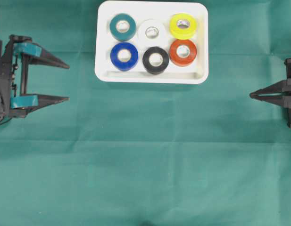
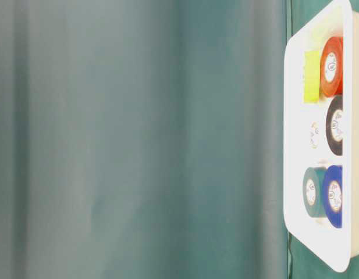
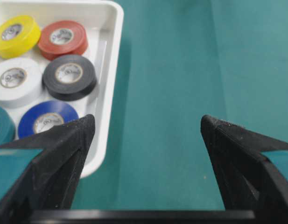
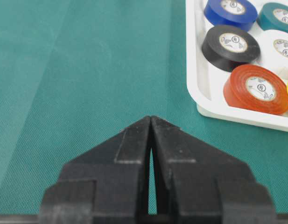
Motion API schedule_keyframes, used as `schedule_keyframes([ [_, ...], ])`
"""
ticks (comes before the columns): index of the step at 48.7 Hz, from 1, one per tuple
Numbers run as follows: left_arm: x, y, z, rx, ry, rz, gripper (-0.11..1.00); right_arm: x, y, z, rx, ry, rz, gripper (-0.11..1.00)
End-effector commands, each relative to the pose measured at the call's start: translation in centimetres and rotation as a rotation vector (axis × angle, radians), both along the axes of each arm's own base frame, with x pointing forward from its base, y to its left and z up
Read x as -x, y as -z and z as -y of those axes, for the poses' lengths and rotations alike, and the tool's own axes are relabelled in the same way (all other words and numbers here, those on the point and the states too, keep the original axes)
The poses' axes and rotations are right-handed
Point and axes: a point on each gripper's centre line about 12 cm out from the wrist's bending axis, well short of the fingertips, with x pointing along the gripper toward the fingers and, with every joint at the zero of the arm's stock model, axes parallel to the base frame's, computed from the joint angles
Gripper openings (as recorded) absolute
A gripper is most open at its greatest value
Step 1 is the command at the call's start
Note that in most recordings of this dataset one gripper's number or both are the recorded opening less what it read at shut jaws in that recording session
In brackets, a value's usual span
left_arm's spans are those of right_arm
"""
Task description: Put the tape into the white case with the left arm.
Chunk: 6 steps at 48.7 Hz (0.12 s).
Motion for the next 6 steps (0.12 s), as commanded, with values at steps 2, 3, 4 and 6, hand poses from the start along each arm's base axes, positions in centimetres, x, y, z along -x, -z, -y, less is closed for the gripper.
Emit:
schedule_keyframes([
  [2,0.76,-0.14,0.27,-0.003,0.012,0.040,0.94,-0.24,-0.51,0.00,0.000,-0.001,0.017,-0.10],
  [3,0.88,-0.10,0.27,-0.006,0.013,0.043,0.94,-0.22,-0.45,0.00,0.002,-0.001,0.015,-0.10],
  [4,1.04,-0.01,0.31,-0.007,0.015,0.044,0.94,-0.22,-0.45,0.00,0.000,-0.001,0.015,-0.09],
  [6,1.36,0.08,0.28,-0.012,0.015,0.050,0.94,-0.22,-0.45,0.00,0.000,-0.001,0.015,-0.10],
])
